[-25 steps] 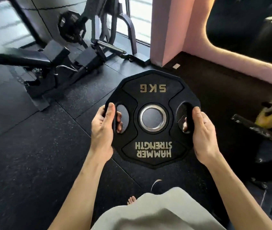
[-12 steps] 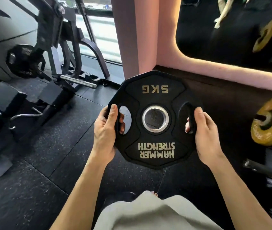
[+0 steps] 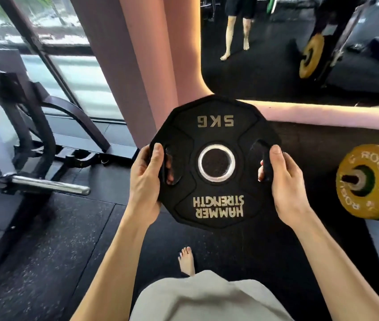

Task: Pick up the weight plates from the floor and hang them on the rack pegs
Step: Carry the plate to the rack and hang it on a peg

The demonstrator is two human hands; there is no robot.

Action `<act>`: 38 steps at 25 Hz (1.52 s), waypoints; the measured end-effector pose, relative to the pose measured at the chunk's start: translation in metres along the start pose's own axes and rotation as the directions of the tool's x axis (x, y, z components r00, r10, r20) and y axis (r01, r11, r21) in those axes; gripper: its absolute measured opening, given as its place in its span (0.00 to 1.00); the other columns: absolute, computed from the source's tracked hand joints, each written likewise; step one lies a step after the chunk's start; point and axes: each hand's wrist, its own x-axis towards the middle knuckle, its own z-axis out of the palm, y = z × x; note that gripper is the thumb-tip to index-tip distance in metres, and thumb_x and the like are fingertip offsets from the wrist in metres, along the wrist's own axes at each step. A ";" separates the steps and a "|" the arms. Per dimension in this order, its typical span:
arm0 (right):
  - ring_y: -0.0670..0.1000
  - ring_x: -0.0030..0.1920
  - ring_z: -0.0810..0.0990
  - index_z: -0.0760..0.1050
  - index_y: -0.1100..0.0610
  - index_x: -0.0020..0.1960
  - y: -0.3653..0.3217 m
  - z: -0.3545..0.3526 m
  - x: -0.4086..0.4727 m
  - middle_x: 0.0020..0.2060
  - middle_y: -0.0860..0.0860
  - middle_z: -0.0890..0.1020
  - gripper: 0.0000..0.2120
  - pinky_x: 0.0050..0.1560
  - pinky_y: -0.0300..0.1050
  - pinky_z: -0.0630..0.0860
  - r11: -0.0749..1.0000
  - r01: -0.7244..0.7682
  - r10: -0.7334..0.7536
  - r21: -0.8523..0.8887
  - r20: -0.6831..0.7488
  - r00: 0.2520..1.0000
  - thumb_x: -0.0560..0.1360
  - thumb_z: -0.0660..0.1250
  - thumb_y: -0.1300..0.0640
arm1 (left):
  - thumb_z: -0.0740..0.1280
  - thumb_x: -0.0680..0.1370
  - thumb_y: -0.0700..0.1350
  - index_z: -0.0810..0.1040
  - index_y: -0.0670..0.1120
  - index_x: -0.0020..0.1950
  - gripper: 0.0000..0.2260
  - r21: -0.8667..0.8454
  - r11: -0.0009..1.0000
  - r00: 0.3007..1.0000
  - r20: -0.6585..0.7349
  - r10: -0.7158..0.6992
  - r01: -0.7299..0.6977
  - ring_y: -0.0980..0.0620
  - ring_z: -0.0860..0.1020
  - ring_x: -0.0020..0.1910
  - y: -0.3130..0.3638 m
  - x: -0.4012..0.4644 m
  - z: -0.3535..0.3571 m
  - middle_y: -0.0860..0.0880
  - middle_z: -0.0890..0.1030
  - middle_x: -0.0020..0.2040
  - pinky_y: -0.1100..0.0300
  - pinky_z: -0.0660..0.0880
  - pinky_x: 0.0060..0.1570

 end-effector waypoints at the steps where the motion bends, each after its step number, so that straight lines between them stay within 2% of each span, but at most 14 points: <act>1: 0.52 0.38 0.74 0.75 0.50 0.38 -0.005 0.013 0.019 0.31 0.47 0.77 0.19 0.47 0.54 0.73 1.000 0.003 -0.003 0.005 -0.018 1.000 0.77 0.60 0.37 | 0.62 0.82 0.48 0.73 0.43 0.51 0.09 -0.001 1.000 1.000 0.022 -0.007 0.007 0.54 0.70 0.28 0.005 0.029 0.000 0.48 0.74 0.36 0.65 0.70 0.27; 6: 0.51 0.37 0.75 0.74 0.53 0.39 -0.023 0.064 0.124 0.31 0.48 0.77 0.20 0.46 0.52 0.73 1.000 0.004 -0.001 0.017 -0.163 0.987 0.77 0.60 0.38 | 0.62 0.82 0.50 0.76 0.47 0.47 0.08 0.011 0.996 0.988 0.130 -0.087 0.086 0.54 0.72 0.32 0.020 0.175 0.021 0.49 0.75 0.38 0.62 0.74 0.33; 9: 0.51 0.38 0.76 0.75 0.52 0.39 -0.026 0.074 0.182 0.32 0.49 0.78 0.20 0.50 0.55 0.74 0.999 0.008 0.001 0.037 -0.225 0.974 0.76 0.60 0.37 | 0.62 0.82 0.50 0.74 0.44 0.50 0.10 0.035 0.997 0.977 0.200 -0.077 0.071 0.51 0.69 0.31 0.016 0.246 0.044 0.46 0.74 0.38 0.63 0.71 0.30; 13: 0.58 0.49 0.82 0.78 0.53 0.46 -0.025 0.075 0.273 0.44 0.56 0.83 0.22 0.60 0.59 0.76 0.998 0.010 0.009 0.058 -0.312 0.950 0.74 0.60 0.34 | 0.63 0.81 0.50 0.76 0.41 0.54 0.12 0.047 0.994 0.961 0.257 -0.103 0.094 0.52 0.71 0.32 0.002 0.346 0.093 0.47 0.75 0.38 0.62 0.73 0.31; 17: 0.51 0.43 0.79 0.77 0.48 0.38 -0.039 0.068 0.352 0.37 0.48 0.80 0.18 0.52 0.52 0.77 0.997 0.010 0.024 0.079 -0.409 0.912 0.76 0.61 0.36 | 0.64 0.81 0.50 0.79 0.48 0.47 0.09 0.066 0.990 0.926 0.350 -0.140 0.124 0.53 0.79 0.39 0.001 0.428 0.153 0.50 0.80 0.41 0.58 0.77 0.40; 21: 0.52 0.40 0.76 0.75 0.47 0.36 -0.053 0.052 0.399 0.36 0.50 0.77 0.19 0.47 0.52 0.75 0.998 0.015 0.019 0.058 -0.536 0.844 0.74 0.61 0.34 | 0.64 0.81 0.50 0.80 0.48 0.47 0.08 0.107 0.987 0.864 0.479 -0.156 0.119 0.55 0.79 0.39 -0.004 0.490 0.214 0.51 0.81 0.41 0.61 0.76 0.39; 23: 0.50 0.43 0.79 0.77 0.47 0.38 -0.056 0.043 0.415 0.39 0.50 0.80 0.16 0.48 0.49 0.77 0.997 0.038 0.014 0.069 -0.624 0.781 0.76 0.62 0.37 | 0.64 0.81 0.50 0.79 0.47 0.48 0.08 0.139 0.981 0.804 0.562 -0.192 0.137 0.54 0.78 0.38 -0.010 0.520 0.247 0.49 0.80 0.42 0.60 0.75 0.37; 25: 0.49 0.47 0.82 0.79 0.48 0.43 -0.057 0.034 0.427 0.44 0.48 0.83 0.15 0.51 0.48 0.78 0.995 0.054 0.021 0.083 -0.707 0.707 0.76 0.63 0.38 | 0.63 0.81 0.50 0.77 0.45 0.55 0.09 0.182 0.971 0.722 0.651 -0.235 0.152 0.53 0.78 0.39 -0.016 0.544 0.280 0.49 0.80 0.44 0.60 0.75 0.38; 27: 0.49 0.48 0.83 0.79 0.48 0.45 -0.058 0.027 0.438 0.44 0.47 0.84 0.15 0.51 0.49 0.79 0.996 0.046 0.033 0.080 -0.778 0.627 0.76 0.64 0.38 | 0.63 0.82 0.48 0.76 0.43 0.58 0.10 0.199 0.963 0.634 0.725 -0.268 0.179 0.54 0.80 0.40 -0.023 0.565 0.313 0.50 0.81 0.44 0.61 0.77 0.38; 29: 0.48 0.49 0.83 0.80 0.46 0.46 -0.058 0.026 0.449 0.44 0.46 0.84 0.12 0.52 0.48 0.78 0.994 0.064 0.046 0.091 -0.855 0.516 0.76 0.64 0.39 | 0.63 0.82 0.47 0.77 0.42 0.59 0.11 0.228 0.954 0.530 0.794 -0.298 0.195 0.53 0.81 0.44 -0.034 0.586 0.346 0.50 0.82 0.44 0.58 0.78 0.43; 32: 0.47 0.49 0.84 0.79 0.47 0.50 -0.062 0.028 0.463 0.46 0.48 0.85 0.11 0.50 0.46 0.78 0.988 0.106 0.071 0.116 -0.930 0.359 0.77 0.63 0.41 | 0.63 0.82 0.47 0.76 0.39 0.58 0.11 0.260 0.939 0.342 0.882 -0.325 0.223 0.45 0.76 0.48 -0.047 0.613 0.397 0.45 0.80 0.48 0.50 0.74 0.48; 34: 0.49 0.48 0.83 0.79 0.51 0.51 -0.065 0.031 0.467 0.45 0.52 0.84 0.16 0.49 0.49 0.79 0.989 0.101 0.080 0.112 -0.955 0.286 0.75 0.63 0.40 | 0.64 0.81 0.46 0.76 0.40 0.56 0.10 0.293 0.923 0.260 0.898 -0.355 0.250 0.44 0.75 0.48 -0.056 0.621 0.420 0.43 0.79 0.48 0.50 0.74 0.49; 36: 0.50 0.43 0.81 0.77 0.55 0.49 -0.066 0.032 0.468 0.41 0.55 0.83 0.20 0.48 0.50 0.79 0.992 0.090 0.069 0.087 -0.981 0.181 0.73 0.63 0.37 | 0.64 0.81 0.47 0.77 0.42 0.55 0.09 0.345 0.901 0.144 0.909 -0.390 0.264 0.44 0.76 0.47 -0.063 0.623 0.448 0.44 0.80 0.46 0.51 0.75 0.48; 38: 0.46 0.37 0.78 0.76 0.55 0.44 -0.067 0.024 0.468 0.34 0.49 0.79 0.18 0.44 0.46 0.76 0.994 0.082 0.071 0.077 -0.995 0.074 0.75 0.63 0.39 | 0.65 0.80 0.47 0.78 0.44 0.53 0.07 0.380 0.895 0.048 0.915 -0.401 0.236 0.47 0.77 0.43 -0.071 0.619 0.476 0.46 0.81 0.44 0.52 0.74 0.46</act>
